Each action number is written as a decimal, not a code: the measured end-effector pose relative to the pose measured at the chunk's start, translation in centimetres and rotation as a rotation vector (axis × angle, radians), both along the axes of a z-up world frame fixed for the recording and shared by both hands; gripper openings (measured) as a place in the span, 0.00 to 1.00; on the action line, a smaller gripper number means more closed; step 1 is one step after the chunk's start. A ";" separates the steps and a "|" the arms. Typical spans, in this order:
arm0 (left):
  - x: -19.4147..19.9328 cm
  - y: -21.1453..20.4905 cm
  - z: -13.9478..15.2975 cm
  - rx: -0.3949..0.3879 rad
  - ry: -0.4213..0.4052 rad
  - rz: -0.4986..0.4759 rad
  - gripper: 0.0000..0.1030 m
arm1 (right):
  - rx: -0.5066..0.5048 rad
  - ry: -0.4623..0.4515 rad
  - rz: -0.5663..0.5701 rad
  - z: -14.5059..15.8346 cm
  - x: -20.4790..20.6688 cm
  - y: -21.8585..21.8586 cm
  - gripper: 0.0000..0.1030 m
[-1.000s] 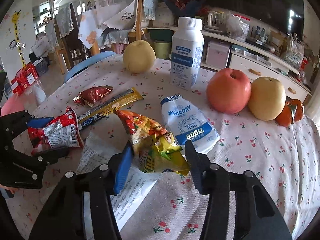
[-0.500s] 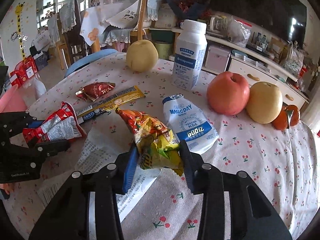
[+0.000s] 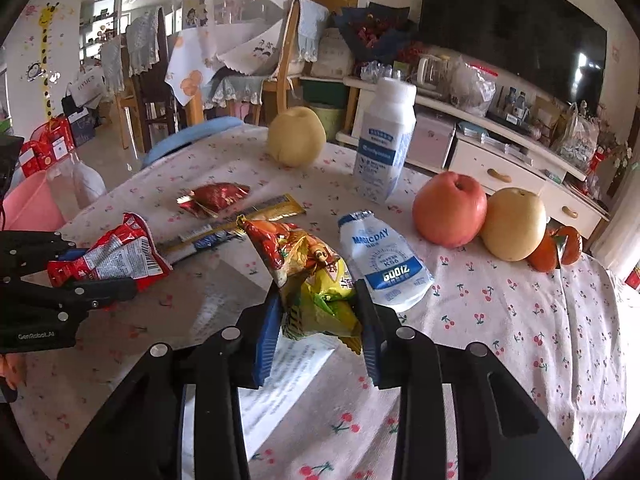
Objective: Collect trash
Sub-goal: 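Carry chip bag and yellow packet to the pink bucket and open both tools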
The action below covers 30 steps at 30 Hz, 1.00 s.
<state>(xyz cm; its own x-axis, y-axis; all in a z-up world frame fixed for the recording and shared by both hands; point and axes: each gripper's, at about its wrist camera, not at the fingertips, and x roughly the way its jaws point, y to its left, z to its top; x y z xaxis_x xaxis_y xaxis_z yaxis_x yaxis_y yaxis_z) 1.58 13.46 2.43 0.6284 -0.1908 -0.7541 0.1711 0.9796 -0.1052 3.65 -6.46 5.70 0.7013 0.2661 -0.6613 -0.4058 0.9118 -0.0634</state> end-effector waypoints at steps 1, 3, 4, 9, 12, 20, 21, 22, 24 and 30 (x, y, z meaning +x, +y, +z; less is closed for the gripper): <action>-0.2 0.2 0.1 -0.005 -0.004 0.005 0.45 | 0.006 -0.004 -0.003 0.3 -0.4 0.0 0.36; -0.6 0.7 0.4 -0.019 -0.009 0.015 0.45 | 0.021 0.000 -0.006 0.5 -0.7 0.0 0.36; -0.8 1.0 0.6 -0.026 -0.014 0.022 0.45 | 0.041 0.004 -0.011 0.7 -1.0 -0.1 0.36; -1.8 2.4 1.3 -0.055 -0.028 0.063 0.45 | 0.088 0.023 -0.026 1.1 -2.1 -0.3 0.36; -2.5 3.7 2.0 -0.080 -0.045 0.098 0.45 | 0.104 0.032 -0.027 1.4 -2.8 -0.2 0.36; -4.7 6.9 3.5 -0.120 -0.078 0.196 0.45 | 0.159 0.041 -0.012 3.0 -5.5 1.3 0.36; -4.9 7.3 3.7 -0.123 -0.079 0.204 0.45 | 0.164 0.042 -0.010 3.2 -5.8 1.5 0.36; -5.1 7.7 3.9 -0.125 -0.084 0.211 0.45 | 0.177 0.047 -0.007 3.4 -6.2 1.7 0.36; -5.4 8.3 4.4 -0.130 -0.096 0.220 0.45 | 0.209 0.064 0.000 3.7 -7.0 2.1 0.36; -6.2 9.8 6.1 -0.151 -0.139 0.248 0.45 | 0.256 0.078 0.022 4.6 -9.3 3.6 0.36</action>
<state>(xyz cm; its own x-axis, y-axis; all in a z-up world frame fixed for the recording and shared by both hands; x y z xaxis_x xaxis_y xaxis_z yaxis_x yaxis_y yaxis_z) -4.66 23.26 8.48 0.7649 -0.1223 -0.6324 -0.0479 0.9683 -0.2453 -5.63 -2.86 10.34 0.6429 0.4466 -0.6223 -0.4204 0.8849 0.2007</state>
